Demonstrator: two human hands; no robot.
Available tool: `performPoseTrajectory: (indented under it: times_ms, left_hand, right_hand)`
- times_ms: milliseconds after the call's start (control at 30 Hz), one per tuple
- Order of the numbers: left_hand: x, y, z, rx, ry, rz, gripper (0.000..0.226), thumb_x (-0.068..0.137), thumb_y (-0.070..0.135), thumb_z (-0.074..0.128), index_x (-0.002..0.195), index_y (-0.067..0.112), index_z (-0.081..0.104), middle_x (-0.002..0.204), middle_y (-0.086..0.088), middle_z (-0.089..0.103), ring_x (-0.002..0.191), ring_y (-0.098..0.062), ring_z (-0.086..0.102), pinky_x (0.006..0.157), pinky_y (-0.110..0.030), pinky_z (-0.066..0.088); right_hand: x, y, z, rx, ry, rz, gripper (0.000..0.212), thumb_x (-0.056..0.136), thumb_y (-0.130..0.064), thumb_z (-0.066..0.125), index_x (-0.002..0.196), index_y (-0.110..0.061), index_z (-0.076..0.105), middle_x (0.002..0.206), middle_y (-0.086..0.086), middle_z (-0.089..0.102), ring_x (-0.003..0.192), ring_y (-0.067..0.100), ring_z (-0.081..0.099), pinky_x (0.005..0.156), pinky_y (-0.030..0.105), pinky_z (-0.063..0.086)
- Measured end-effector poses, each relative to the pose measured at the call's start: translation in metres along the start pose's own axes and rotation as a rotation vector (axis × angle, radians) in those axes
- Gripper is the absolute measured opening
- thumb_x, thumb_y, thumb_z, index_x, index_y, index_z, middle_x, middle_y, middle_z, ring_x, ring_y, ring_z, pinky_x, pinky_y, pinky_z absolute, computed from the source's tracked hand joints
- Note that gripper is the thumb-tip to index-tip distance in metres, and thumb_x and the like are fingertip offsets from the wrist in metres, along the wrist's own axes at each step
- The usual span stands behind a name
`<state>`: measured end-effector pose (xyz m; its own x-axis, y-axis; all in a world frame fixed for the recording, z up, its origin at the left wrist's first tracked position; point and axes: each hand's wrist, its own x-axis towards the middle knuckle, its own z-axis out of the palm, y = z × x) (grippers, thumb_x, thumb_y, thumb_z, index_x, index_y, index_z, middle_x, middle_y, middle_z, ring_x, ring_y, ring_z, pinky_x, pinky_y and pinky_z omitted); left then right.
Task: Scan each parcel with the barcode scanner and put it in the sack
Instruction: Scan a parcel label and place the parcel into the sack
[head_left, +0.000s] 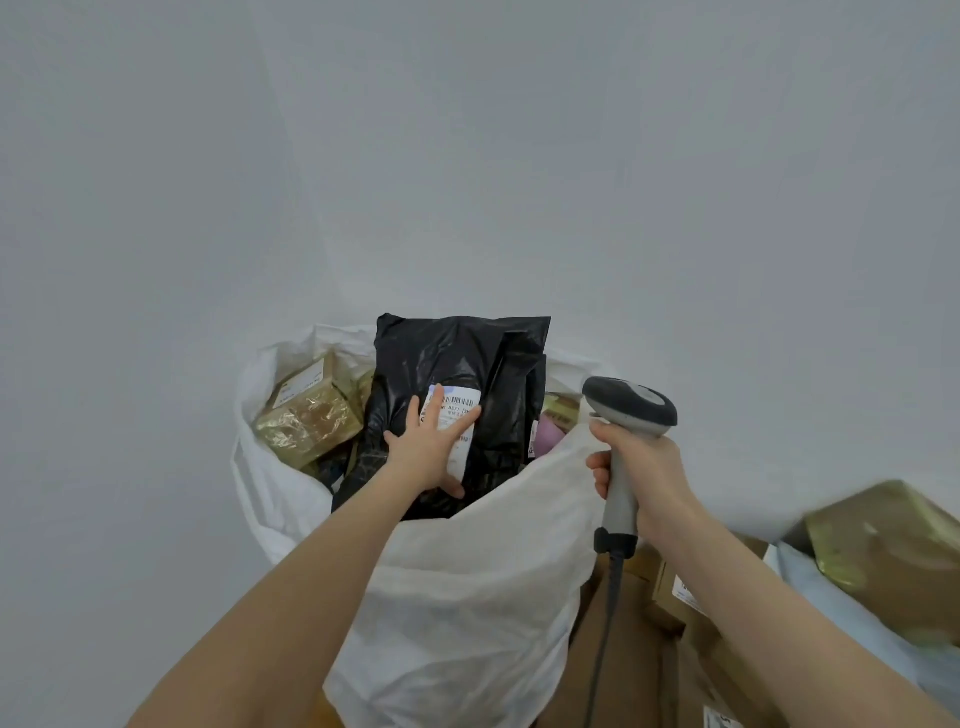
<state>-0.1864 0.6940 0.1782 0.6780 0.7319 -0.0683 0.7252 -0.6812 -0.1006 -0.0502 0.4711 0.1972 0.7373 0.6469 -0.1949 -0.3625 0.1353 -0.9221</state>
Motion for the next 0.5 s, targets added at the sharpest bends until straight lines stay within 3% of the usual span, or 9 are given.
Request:
performPoseTrajectory:
  times_ms: [100, 167, 233, 267, 333, 400, 467, 500]
  left_hand:
    - [-0.003, 0.004, -0.017, -0.03, 0.016, -0.015, 0.094, 0.077, 0.046, 0.075, 0.148, 0.05, 0.014, 0.16, -0.004, -0.015, 0.146, -0.036, -0.006, 0.11, -0.069, 0.017]
    - [-0.01, 0.017, -0.028, -0.077, 0.121, -0.004, 0.065, 0.085, 0.05, 0.064, 0.143, 0.042, 0.037, 0.159, -0.005, 0.01, 0.145, -0.031, 0.013, 0.111, -0.062, 0.022]
    - [-0.022, 0.034, -0.033, -0.102, 0.253, 0.057, 0.052, 0.085, 0.061, 0.056, 0.13, 0.036, 0.055, 0.146, 0.0, 0.04, 0.134, -0.022, 0.035, 0.105, -0.049, 0.035]
    - [-0.029, 0.04, -0.033, -0.13, 0.271, 0.09, 0.055, 0.08, 0.069, 0.055, 0.124, 0.036, 0.058, 0.133, 0.006, 0.051, 0.125, -0.018, 0.045, 0.095, -0.04, 0.041]
    - [-0.052, 0.05, -0.031, -0.199, 0.107, 0.107, 0.073, 0.062, 0.081, 0.06, 0.12, 0.037, 0.054, 0.111, 0.015, 0.058, 0.106, -0.012, 0.055, 0.076, -0.028, 0.04]
    - [-0.073, 0.057, -0.021, -0.051, -0.08, 0.11, 0.082, 0.057, 0.079, 0.066, 0.122, 0.031, 0.049, 0.108, 0.012, 0.06, 0.102, -0.015, 0.058, 0.075, -0.031, 0.042]
    - [-0.08, 0.056, -0.018, 0.086, -0.043, 0.093, 0.056, 0.071, 0.062, 0.07, 0.111, 0.025, 0.056, 0.107, 0.004, 0.062, 0.104, -0.021, 0.059, 0.073, -0.032, 0.04]
    - [-0.081, 0.052, -0.027, 0.031, 0.017, 0.068, 0.038, 0.079, 0.053, 0.069, 0.101, 0.023, 0.06, 0.102, 0.002, 0.062, 0.103, -0.023, 0.06, 0.072, -0.031, 0.039]
  right_hand:
    - [-0.001, -0.003, -0.009, 0.019, -0.006, 0.011, 0.013, 0.086, -0.016, 0.071, 0.084, -0.006, 0.063, 0.05, 0.006, 0.062, 0.037, 0.011, 0.052, 0.041, 0.021, 0.048]
    - [-0.001, -0.004, -0.014, 0.014, -0.018, 0.024, 0.014, 0.086, -0.018, 0.072, 0.086, -0.007, 0.063, 0.051, 0.006, 0.063, 0.038, 0.011, 0.053, 0.042, 0.021, 0.049]
    - [0.001, -0.003, -0.019, 0.002, -0.014, 0.046, 0.015, 0.086, -0.019, 0.072, 0.088, -0.009, 0.062, 0.055, 0.006, 0.065, 0.041, 0.012, 0.054, 0.045, 0.021, 0.05]
    - [0.002, -0.001, -0.021, 0.0, -0.006, 0.057, 0.016, 0.085, -0.02, 0.073, 0.088, -0.009, 0.062, 0.057, 0.006, 0.066, 0.043, 0.012, 0.055, 0.046, 0.022, 0.051]
    - [0.003, 0.004, -0.025, 0.008, 0.014, 0.073, 0.016, 0.084, -0.02, 0.074, 0.087, -0.01, 0.062, 0.065, 0.007, 0.067, 0.046, 0.012, 0.056, 0.046, 0.022, 0.051]
    - [0.004, 0.008, -0.028, 0.007, 0.039, 0.081, 0.016, 0.083, -0.02, 0.075, 0.084, -0.011, 0.062, 0.071, 0.007, 0.066, 0.052, 0.013, 0.058, 0.049, 0.024, 0.052]
    - [0.005, 0.011, -0.029, -0.002, 0.057, 0.075, 0.017, 0.083, -0.021, 0.075, 0.082, -0.012, 0.061, 0.073, 0.005, 0.065, 0.057, 0.014, 0.058, 0.051, 0.024, 0.052]
    - [0.004, 0.01, -0.029, -0.005, 0.062, 0.067, 0.017, 0.083, -0.022, 0.075, 0.081, -0.013, 0.06, 0.072, 0.004, 0.065, 0.057, 0.013, 0.058, 0.051, 0.024, 0.052]
